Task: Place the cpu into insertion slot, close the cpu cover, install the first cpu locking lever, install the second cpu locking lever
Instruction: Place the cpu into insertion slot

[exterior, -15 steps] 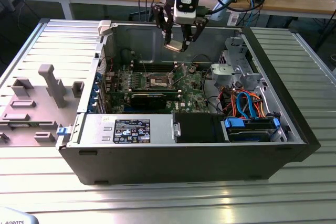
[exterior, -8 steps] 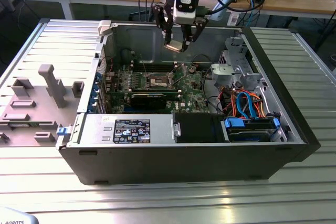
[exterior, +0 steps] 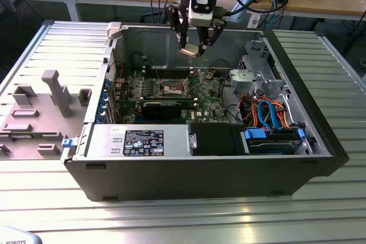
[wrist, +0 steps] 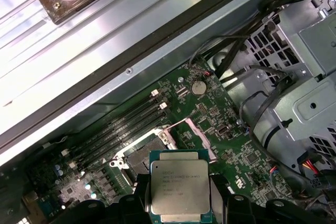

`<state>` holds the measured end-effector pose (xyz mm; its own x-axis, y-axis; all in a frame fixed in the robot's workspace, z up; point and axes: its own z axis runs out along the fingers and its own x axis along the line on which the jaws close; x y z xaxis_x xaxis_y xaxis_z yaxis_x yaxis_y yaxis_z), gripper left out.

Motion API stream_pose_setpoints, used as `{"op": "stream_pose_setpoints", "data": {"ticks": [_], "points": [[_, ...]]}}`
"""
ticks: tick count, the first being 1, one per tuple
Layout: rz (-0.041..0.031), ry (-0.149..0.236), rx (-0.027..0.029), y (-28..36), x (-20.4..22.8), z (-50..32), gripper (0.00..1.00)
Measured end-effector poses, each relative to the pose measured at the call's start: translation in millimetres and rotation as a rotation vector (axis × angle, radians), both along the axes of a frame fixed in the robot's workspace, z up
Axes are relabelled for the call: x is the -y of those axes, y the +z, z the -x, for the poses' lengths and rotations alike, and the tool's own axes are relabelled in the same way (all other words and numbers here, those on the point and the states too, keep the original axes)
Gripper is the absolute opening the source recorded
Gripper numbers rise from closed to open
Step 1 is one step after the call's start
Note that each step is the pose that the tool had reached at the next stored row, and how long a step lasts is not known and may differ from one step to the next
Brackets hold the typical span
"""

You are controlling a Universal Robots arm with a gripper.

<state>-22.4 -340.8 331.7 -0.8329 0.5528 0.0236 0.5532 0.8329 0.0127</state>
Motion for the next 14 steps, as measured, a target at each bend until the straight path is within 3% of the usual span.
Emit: {"op": "stream_pose_setpoints", "data": {"ticks": [14], "points": [[0.0000, -0.038, 0.0000, -0.2, 0.0, 0.0, 0.54]]}}
